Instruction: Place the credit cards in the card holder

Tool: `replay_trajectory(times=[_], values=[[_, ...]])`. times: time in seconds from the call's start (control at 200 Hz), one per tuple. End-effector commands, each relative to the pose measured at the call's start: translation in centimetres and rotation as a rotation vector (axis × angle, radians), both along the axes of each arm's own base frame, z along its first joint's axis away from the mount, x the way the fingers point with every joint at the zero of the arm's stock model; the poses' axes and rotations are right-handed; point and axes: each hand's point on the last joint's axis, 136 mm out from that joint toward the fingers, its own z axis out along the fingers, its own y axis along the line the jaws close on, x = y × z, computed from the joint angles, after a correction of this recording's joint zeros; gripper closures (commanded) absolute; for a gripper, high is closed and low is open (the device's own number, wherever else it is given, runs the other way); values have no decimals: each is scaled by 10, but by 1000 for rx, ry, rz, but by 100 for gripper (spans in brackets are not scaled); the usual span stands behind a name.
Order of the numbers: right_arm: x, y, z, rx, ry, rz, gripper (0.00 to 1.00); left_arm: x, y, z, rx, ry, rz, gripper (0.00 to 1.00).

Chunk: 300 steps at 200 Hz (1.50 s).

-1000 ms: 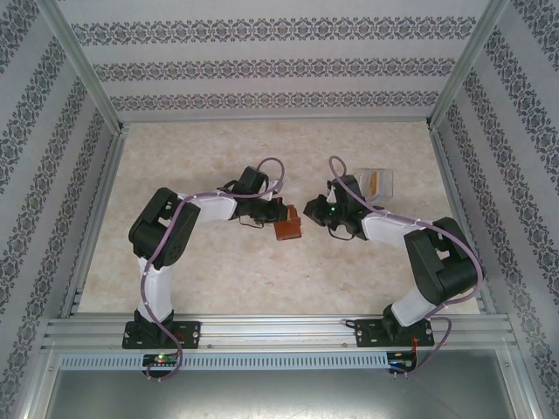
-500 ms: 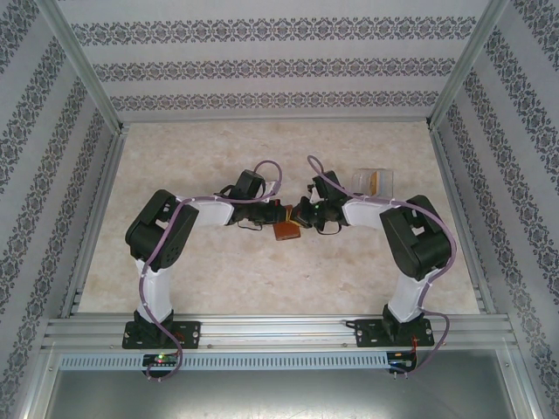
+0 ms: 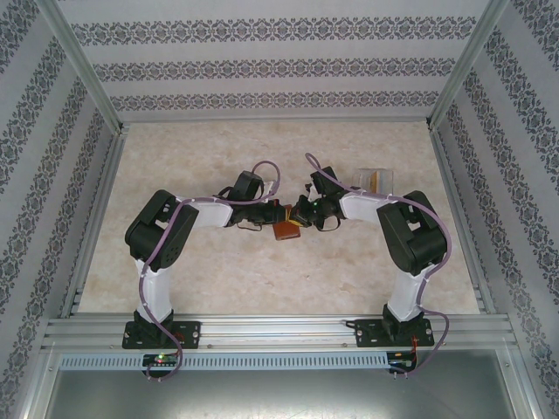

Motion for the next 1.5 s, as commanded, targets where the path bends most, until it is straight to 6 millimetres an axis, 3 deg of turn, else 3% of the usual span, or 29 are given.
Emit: replay_trajectory(times=[0.0, 0.185, 0.545, 0.744, 0.984, 1.044, 1.304, 1.399, 1.494], values=[[3, 2, 14, 13, -15, -9, 99, -9, 18, -34, 81, 76, 50, 100], [9, -1, 20, 0, -40, -34, 100, -8, 17, -34, 74, 77, 54, 100], [-11, 0, -42, -123, 62, 6, 100, -7, 16, -31, 64, 76, 57, 100], [-22, -7, -53, -225, 54, 40, 100, -5, 12, -22, 27, 71, 64, 100], [-30, -12, -70, -294, 72, 68, 100, 2, 14, 1, -81, 56, 111, 72], [-31, -13, -73, -304, 75, 75, 100, 6, 19, 11, -101, 40, 137, 69], [-26, -6, -67, -281, 53, 92, 100, 13, 35, 43, -174, -4, 214, 67], [-22, 3, -58, -240, 36, 100, 100, 11, 45, 39, -137, 8, 239, 69], [-17, 8, -48, -217, 9, 104, 99, 7, 61, 23, -44, 40, 275, 78]])
